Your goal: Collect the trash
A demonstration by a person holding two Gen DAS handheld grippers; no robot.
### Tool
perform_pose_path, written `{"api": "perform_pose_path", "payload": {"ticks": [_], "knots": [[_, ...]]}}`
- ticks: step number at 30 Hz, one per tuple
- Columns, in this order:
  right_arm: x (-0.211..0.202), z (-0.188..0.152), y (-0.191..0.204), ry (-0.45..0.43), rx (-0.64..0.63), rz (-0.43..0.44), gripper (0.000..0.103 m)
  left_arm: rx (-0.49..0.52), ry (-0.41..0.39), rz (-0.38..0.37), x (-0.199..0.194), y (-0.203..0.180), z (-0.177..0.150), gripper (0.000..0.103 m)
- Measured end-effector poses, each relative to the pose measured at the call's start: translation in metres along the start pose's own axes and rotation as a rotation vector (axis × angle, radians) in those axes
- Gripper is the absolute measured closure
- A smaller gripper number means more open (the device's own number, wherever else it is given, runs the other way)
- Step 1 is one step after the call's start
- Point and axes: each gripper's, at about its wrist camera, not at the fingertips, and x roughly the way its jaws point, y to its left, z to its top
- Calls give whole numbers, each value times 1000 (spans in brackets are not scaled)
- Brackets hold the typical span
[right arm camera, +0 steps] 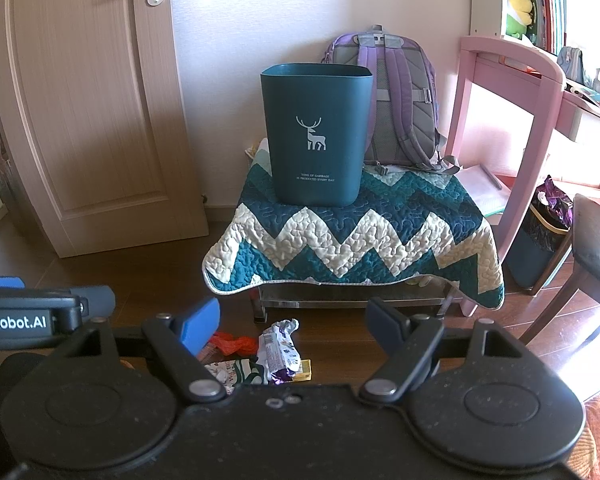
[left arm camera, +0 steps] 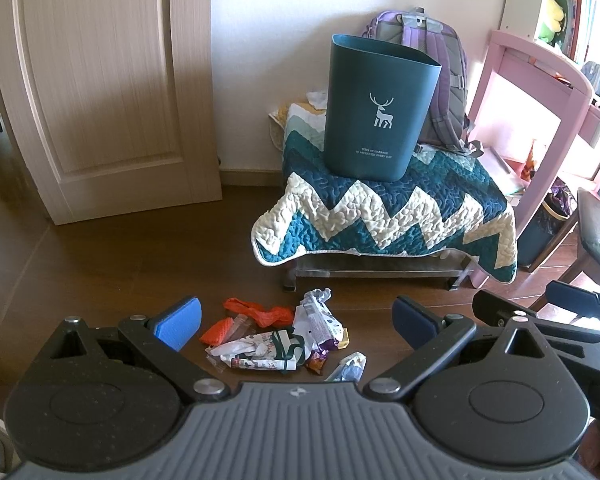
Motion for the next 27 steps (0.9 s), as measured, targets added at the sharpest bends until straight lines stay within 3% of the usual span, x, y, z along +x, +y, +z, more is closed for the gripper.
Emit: {"api": "perform_pose_path", "payload": {"ticks": [14, 27], "knots": [[-6, 2, 0, -14, -2, -10, 23, 3, -10, -6, -1, 8, 19, 1], [-4, 2, 0, -15, 12, -33, 23, 25, -22, -19, 2, -5, 2, 1]]}}
